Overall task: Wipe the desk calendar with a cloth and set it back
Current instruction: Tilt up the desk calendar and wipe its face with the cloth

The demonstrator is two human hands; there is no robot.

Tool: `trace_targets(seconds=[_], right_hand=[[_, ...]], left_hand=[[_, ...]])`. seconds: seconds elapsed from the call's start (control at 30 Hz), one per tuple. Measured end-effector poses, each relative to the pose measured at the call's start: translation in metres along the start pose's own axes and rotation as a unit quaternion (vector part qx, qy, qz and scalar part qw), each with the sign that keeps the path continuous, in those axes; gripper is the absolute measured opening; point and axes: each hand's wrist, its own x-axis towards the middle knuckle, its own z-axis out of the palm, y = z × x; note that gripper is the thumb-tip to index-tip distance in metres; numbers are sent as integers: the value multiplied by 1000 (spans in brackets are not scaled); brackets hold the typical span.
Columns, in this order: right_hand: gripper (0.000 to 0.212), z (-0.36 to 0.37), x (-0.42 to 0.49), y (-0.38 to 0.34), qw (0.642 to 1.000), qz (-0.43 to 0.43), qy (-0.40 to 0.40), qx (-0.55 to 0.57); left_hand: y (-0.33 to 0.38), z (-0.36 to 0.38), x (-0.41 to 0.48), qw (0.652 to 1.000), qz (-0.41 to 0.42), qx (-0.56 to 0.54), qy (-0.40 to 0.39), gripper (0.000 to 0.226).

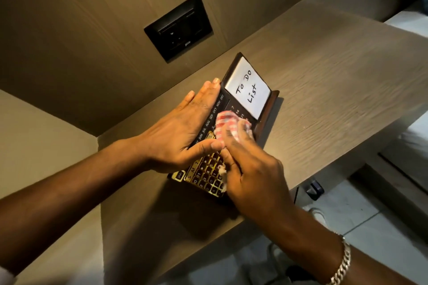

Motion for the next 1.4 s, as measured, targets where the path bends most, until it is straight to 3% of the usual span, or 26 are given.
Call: trace_targets(seconds=[0.1,0.3,0.4,0.5,0.7,0.8,0.93,1.1,1.2,1.3,1.4], right_hand=[[50,-6,15,3,1000,-18,-12,-6],[52,-10,9,5,997,30,-55,-33],[53,-10,1,-5,998,19,-60,4],[51,-16,28,1,999,-9,-42,-28],[52,-19,19,3,995,52,-75,-34],[49,-17,14,-7,998,21,-61,14],[49,-23,46,-5,1000,11,-15,-11],[48,-27,28,2,994,75,-60,-58],[44,-30,32,-5,996,65,-48,-20],[54,-35,49,-15,999,27,-31,-4],[55,-38,49,-11,997,56,-44,-31]], left_hand=[[0,0,-1,1000,-1,0,1,104],[2,-2,-1,1000,-12,9,0,107],[2,-2,-1,1000,-8,14,-4,107],[2,-2,-1,1000,1,21,2,104],[4,0,-1,1000,-10,0,10,104],[4,1,0,1000,-3,0,13,101],[6,1,1,1000,4,7,19,100],[7,3,0,1000,-10,2,23,101],[10,2,0,1000,-9,-3,21,101],[12,2,2,1000,7,5,27,97],[11,3,2,1000,-4,9,20,98]])
